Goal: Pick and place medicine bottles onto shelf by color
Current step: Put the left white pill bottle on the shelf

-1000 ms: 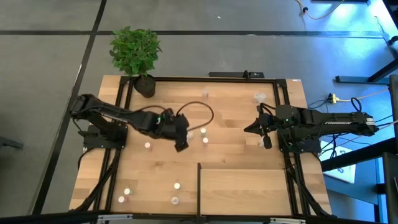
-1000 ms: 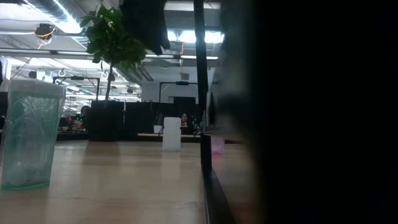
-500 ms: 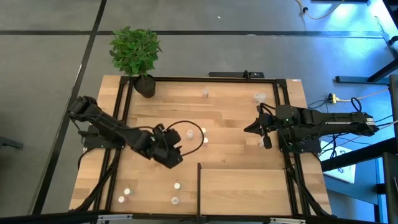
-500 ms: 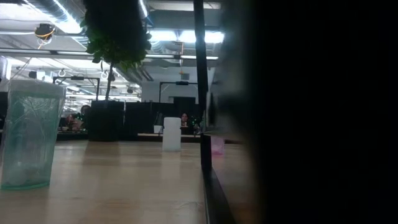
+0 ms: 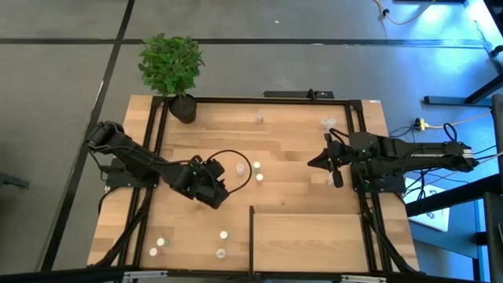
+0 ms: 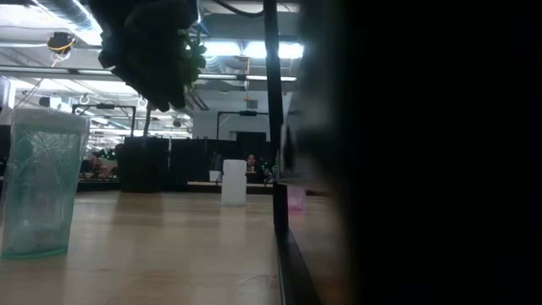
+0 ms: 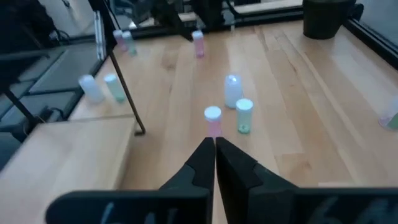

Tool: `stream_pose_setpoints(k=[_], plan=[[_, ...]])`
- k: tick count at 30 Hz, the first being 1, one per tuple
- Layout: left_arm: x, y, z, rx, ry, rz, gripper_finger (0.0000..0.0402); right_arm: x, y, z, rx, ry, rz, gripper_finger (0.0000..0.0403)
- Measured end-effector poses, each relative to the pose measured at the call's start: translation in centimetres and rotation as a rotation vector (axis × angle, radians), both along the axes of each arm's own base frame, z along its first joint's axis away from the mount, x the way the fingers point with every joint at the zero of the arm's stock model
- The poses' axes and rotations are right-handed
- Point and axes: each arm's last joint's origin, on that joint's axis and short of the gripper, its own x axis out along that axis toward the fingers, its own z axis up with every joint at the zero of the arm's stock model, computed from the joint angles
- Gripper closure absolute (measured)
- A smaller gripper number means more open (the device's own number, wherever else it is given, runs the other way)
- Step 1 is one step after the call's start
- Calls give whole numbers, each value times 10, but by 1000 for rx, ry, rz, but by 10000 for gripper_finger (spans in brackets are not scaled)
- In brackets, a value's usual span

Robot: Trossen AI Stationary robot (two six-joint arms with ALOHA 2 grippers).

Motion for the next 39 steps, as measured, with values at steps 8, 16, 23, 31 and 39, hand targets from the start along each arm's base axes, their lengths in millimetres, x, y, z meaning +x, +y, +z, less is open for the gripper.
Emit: stream_pose_setpoints(k=[8, 16, 23, 31, 39], plan=[[2, 4, 0, -2, -6, 15, 169, 0, 0, 1, 21, -5, 2, 385], [3, 3, 1, 0, -24, 18, 169, 5, -1, -1, -21, 4, -6, 379], [5, 2, 1, -11, -50, 18, 169, 10, -3, -5, -70, 24, -67, 309], [6, 2, 1, -14, -55, 23, 169, 13, -3, -1, -107, -23, -61, 201], [6, 3, 1, -14, -55, 26, 169, 16, -5, 5, -255, -95, -71, 154]])
